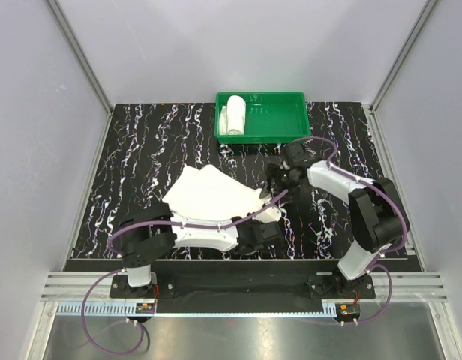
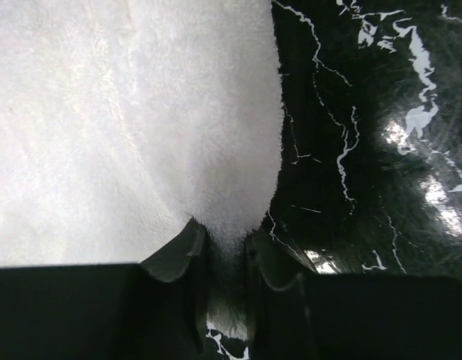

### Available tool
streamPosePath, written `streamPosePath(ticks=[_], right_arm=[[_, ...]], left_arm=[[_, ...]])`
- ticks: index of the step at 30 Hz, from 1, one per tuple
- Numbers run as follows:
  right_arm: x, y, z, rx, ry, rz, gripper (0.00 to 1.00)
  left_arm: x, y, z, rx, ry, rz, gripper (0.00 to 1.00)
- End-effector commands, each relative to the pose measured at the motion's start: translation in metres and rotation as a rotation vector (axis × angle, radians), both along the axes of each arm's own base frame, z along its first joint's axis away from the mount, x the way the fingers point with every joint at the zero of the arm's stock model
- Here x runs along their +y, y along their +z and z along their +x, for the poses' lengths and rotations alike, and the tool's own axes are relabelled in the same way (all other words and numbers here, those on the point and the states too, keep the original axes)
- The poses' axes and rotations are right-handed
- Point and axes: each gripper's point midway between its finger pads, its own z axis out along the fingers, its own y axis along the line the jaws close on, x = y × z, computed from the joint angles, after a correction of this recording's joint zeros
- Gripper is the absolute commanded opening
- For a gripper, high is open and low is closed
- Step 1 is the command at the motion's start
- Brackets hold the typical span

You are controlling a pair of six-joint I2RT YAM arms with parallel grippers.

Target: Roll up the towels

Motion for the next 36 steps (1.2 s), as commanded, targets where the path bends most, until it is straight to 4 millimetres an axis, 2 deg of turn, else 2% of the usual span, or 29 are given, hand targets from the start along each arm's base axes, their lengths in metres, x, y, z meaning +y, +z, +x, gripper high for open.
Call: streamPosePath(ticks=[1, 3, 7, 8, 9, 11, 12, 13, 14, 15, 16, 17, 18, 19, 20, 21, 22, 23, 24, 25, 26, 28, 29, 30, 32, 33, 34, 35, 36], right_arm=[[-0.047, 0.033, 0.030, -0.073, -0.079, -0.110, 0.83], [-0.077, 0.051, 0.051, -0.124, -0.150, -0.179, 0.86], [-0.112, 0.100, 0.068, -0.195, -0.240, -0.219, 0.90], [-0.114, 0.115, 0.074, -0.224, -0.250, -0.209, 0.90], [-0.119, 0.123, 0.076, -0.244, -0.263, -0.226, 0.91], [-0.118, 0.138, 0.073, -0.265, -0.261, -0.206, 0.91], [-0.119, 0.141, 0.072, -0.271, -0.267, -0.202, 0.91], [-0.113, 0.147, 0.067, -0.279, -0.255, -0.165, 0.90], [-0.109, 0.143, 0.061, -0.261, -0.245, -0.141, 0.91], [-0.106, 0.148, 0.056, -0.273, -0.244, -0.112, 0.91], [-0.101, 0.150, 0.054, -0.284, -0.234, -0.082, 0.91], [-0.095, 0.141, 0.044, -0.254, -0.212, -0.043, 0.91], [-0.090, 0.140, 0.039, -0.247, -0.210, -0.010, 0.90], [-0.084, 0.148, 0.038, -0.287, -0.200, 0.039, 0.90], [-0.074, 0.136, 0.024, -0.245, -0.166, 0.100, 0.90], [-0.068, 0.143, 0.017, -0.265, -0.157, 0.151, 0.90], [-0.061, 0.147, 0.020, -0.308, -0.138, 0.205, 0.90], [-0.050, 0.134, 0.005, -0.259, -0.102, 0.271, 0.90], [-0.045, 0.137, 0.000, -0.260, -0.101, 0.320, 0.90], [-0.038, 0.141, 0.004, -0.301, -0.086, 0.372, 0.90], [-0.031, 0.127, -0.010, -0.249, -0.059, 0.427, 0.90], [-0.023, 0.126, -0.010, -0.268, -0.052, 0.496, 0.90], [-0.021, 0.112, -0.019, -0.233, -0.047, 0.519, 0.91], [-0.014, 0.111, -0.018, -0.246, -0.034, 0.548, 0.91], [-0.008, 0.092, -0.027, -0.212, -0.030, 0.562, 0.91], [-0.003, 0.084, -0.030, -0.182, -0.032, 0.569, 0.92], [0.008, 0.085, -0.029, -0.220, 0.006, 0.587, 0.92], [0.013, 0.070, -0.032, -0.190, -0.004, 0.569, 0.93], [0.020, 0.068, -0.031, -0.209, 0.012, 0.574, 0.94]], left_arm=[[-0.029, -0.004, -0.032, 0.240, -0.056, -0.136, 0.06], [-0.040, 0.007, -0.035, 0.295, -0.057, -0.203, 0.05], [-0.055, 0.029, -0.038, 0.406, -0.045, -0.351, 0.05], [-0.054, 0.032, -0.033, 0.428, -0.022, -0.387, 0.05], [-0.065, 0.047, -0.035, 0.471, -0.024, -0.492, 0.05], [-0.062, 0.046, -0.039, 0.558, -0.007, -0.583, 0.05], [-0.073, 0.067, -0.031, 0.602, -0.001, -0.728, 0.06], [-0.063, 0.056, -0.034, 0.641, 0.029, -0.749, 0.05], [-0.060, 0.060, -0.024, 0.666, 0.084, -0.814, 0.04], [-0.068, 0.079, -0.021, 0.681, 0.038, -0.920, 0.04], [-0.058, 0.067, -0.024, 0.709, 0.068, -0.932, 0.03], [-0.053, 0.069, -0.015, 0.711, 0.098, -0.977, 0.03], [-0.060, 0.087, -0.013, 0.732, 0.072, -1.078, 0.03], [-0.050, 0.076, -0.017, 0.760, 0.100, -1.093, 0.03], [-0.045, 0.077, -0.009, 0.764, 0.125, -1.138, 0.03], [-0.049, 0.095, -0.007, 0.782, 0.097, -1.242, 0.03], [-0.040, 0.084, -0.011, 0.806, 0.132, -1.257, 0.03], [-0.035, 0.086, -0.004, 0.826, 0.182, -1.306, 0.03], [-0.034, 0.093, -0.001, 0.820, 0.155, -1.362, 0.02], [-0.027, 0.084, -0.003, 0.838, 0.186, -1.369, 0.01], [-0.022, 0.085, 0.003, 0.849, 0.229, -1.403, 0.00], [-0.014, 0.085, 0.004, 0.852, 0.239, -1.463, 0.00], [-0.010, 0.083, 0.008, 0.875, 0.291, -1.497, 0.00], [-0.008, 0.091, 0.011, 0.869, 0.274, -1.542, 0.00], [0.000, 0.077, 0.012, 0.914, 0.369, -1.552, 0.00], [0.002, 0.079, 0.013, 0.914, 0.370, -1.573, 0.00], [0.005, 0.073, 0.012, 0.928, 0.401, -1.568, 0.00], [0.008, 0.063, 0.013, 0.947, 0.458, -1.558, 0.00], [0.010, 0.060, 0.014, 0.950, 0.483, -1.560, 0.00]])
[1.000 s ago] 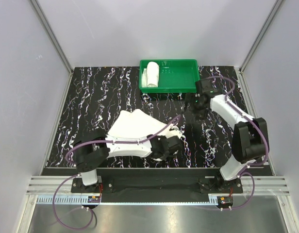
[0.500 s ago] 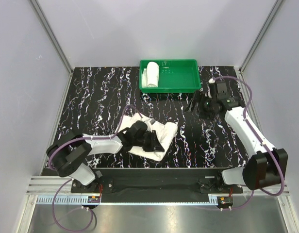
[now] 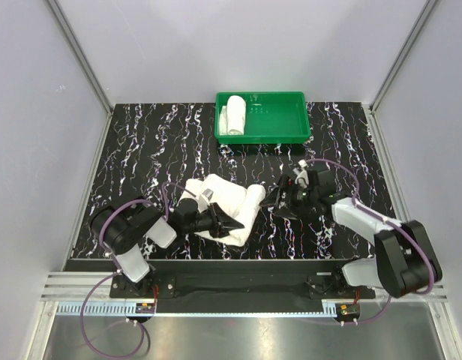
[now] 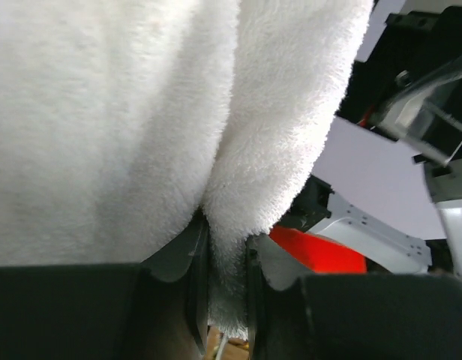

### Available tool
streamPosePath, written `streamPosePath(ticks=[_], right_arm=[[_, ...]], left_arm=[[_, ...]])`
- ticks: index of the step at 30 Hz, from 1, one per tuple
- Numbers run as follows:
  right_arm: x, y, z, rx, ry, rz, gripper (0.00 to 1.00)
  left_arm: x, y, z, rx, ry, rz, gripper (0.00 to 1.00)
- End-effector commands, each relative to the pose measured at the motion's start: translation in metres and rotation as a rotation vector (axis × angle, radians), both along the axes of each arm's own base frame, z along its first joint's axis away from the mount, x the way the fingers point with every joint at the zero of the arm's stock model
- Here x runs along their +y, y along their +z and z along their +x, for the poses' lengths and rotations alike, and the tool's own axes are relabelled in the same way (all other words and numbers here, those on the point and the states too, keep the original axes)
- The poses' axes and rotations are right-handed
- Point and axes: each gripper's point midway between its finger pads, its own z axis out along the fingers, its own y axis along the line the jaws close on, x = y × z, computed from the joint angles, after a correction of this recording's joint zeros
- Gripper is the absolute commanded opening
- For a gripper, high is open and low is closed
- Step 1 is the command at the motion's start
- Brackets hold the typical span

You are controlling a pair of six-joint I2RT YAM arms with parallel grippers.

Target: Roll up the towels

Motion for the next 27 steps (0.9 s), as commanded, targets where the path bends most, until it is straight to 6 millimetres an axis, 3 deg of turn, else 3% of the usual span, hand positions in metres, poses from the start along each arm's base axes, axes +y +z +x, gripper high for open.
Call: streamPosePath(ticks=[1, 6, 15, 16, 21, 22, 24, 27], right_arm=[[0.036, 0.010, 0.012, -0.114, 0.056, 0.094, 0.94], [0.063, -0.027, 0.003, -0.056, 0.081, 0.078, 0.95], [0.082, -0.056, 0.006, -0.047, 0.106, 0.086, 0.93], [0.084, -0.057, 0.007, -0.046, 0.111, 0.092, 0.83], [0.096, -0.063, 0.003, -0.039, 0.131, 0.125, 0.61], [0.098, -0.063, 0.003, -0.044, 0.135, 0.125, 0.52], [0.100, -0.063, 0.004, -0.045, 0.135, 0.127, 0.46], [0.098, -0.064, 0.003, -0.036, 0.132, 0.105, 0.39]], left_arm=[[0.004, 0.012, 0.003, 0.052, 0.044, -0.094, 0.00], [0.014, -0.007, 0.000, 0.133, 0.081, -0.060, 0.00], [0.023, -0.019, 0.001, 0.195, 0.101, -0.071, 0.00], [0.023, -0.019, 0.002, 0.197, 0.103, -0.073, 0.00], [0.022, -0.022, 0.003, 0.189, 0.092, -0.049, 0.00], [0.022, -0.020, 0.003, 0.174, 0.086, -0.048, 0.01], [0.021, -0.022, 0.003, 0.175, 0.083, -0.029, 0.03], [0.023, -0.025, 0.003, 0.156, 0.071, 0.036, 0.19]])
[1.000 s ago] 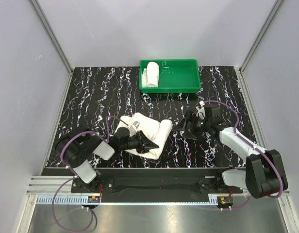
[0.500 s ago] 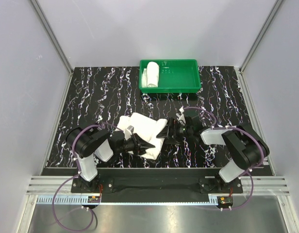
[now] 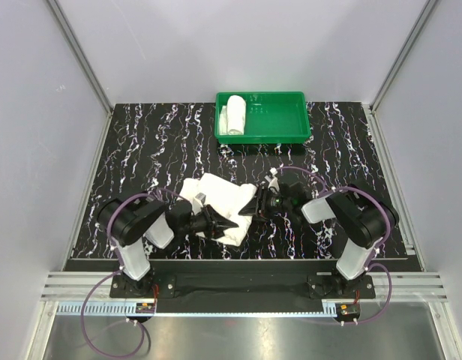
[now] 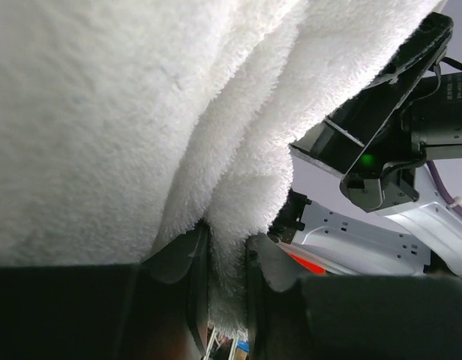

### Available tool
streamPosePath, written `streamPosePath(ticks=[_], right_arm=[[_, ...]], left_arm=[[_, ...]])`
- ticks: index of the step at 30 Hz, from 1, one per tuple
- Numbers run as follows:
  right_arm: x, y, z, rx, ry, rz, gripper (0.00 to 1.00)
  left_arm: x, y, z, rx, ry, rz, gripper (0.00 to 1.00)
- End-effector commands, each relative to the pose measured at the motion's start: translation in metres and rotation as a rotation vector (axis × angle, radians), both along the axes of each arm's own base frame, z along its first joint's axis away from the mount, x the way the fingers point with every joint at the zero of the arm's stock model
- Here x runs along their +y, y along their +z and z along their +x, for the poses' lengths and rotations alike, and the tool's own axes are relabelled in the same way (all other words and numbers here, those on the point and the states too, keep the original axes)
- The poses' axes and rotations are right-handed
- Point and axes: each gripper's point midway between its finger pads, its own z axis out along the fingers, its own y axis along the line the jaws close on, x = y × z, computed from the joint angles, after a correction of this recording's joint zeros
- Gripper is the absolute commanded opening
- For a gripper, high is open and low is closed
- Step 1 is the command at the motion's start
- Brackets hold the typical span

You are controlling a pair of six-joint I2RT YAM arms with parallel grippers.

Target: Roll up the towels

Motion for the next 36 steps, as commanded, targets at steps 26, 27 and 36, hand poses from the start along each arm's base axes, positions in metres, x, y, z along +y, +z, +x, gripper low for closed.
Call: streamPosePath(ticks=[26, 27, 36], right_arm=[[-0.047, 0.008, 0.014, 0.036, 0.017, -0.576, 0.34], [-0.048, 0.007, 0.012, 0.046, 0.024, -0.587, 0.34], [-0.050, 0.006, 0.010, 0.087, 0.052, -0.629, 0.34]], left_arm=[[0.010, 0.102, 0.014, -0.933, -0.145, 1.112, 0.60], [0.000, 0.106, 0.012, -0.959, -0.159, 1.107, 0.60], [-0.061, 0.071, -0.010, -1.112, -0.352, 1.213, 0.68]])
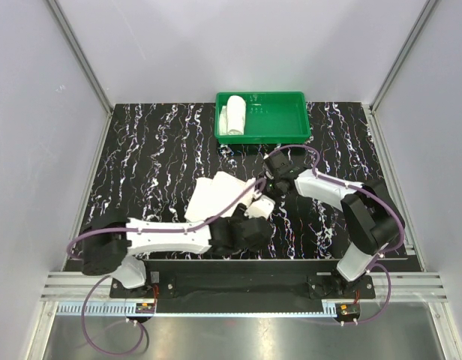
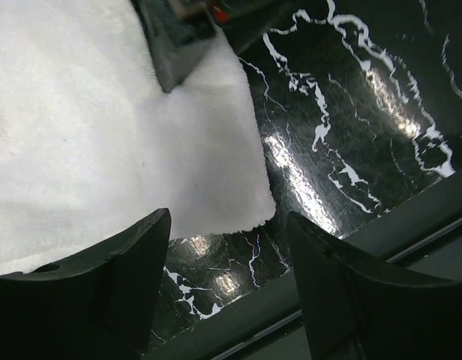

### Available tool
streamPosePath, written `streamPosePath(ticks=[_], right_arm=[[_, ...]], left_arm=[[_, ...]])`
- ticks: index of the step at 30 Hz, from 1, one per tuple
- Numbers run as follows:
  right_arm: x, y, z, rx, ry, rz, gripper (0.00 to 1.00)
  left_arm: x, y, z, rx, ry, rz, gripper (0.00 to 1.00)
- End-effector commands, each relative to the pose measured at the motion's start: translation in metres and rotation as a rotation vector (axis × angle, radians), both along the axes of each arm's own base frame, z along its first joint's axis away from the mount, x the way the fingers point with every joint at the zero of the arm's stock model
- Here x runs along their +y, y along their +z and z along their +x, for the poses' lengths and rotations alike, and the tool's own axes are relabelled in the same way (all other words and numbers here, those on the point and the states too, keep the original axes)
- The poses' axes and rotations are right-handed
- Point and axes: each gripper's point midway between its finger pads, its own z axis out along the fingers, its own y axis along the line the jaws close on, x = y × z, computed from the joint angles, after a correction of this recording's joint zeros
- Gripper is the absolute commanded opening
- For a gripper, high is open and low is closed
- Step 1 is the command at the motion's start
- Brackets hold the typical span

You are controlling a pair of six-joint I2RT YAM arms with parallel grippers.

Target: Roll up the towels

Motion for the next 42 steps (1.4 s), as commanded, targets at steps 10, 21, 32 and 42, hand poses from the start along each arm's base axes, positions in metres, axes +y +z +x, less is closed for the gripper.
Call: streamPosePath(ticks=[10, 21, 32, 42], right_arm=[[-0.009, -0.002, -0.008, 0.025, 0.029, -0.073, 0.35], [-0.003, 0.002, -0.008, 0.033, 0.042, -0.049, 0.35], [-0.006, 0.005, -0.015, 0.048, 0.064, -0.047, 0.35], [-0.020, -0.003, -0.010, 0.048, 0.052, -0.115, 0.51]], left_arm=[[-0.034, -0.022, 0.010, -0.124, -0.028, 0.178, 0.74], [0.001, -0.072, 0.006, -0.090, 0.062, 0.330, 0.82], [0.026, -0.113, 0.025, 0.021, 0.152, 0.392, 0.31], [0.018, -0.098, 0.023, 0.124, 0.111, 0.229, 0.01]])
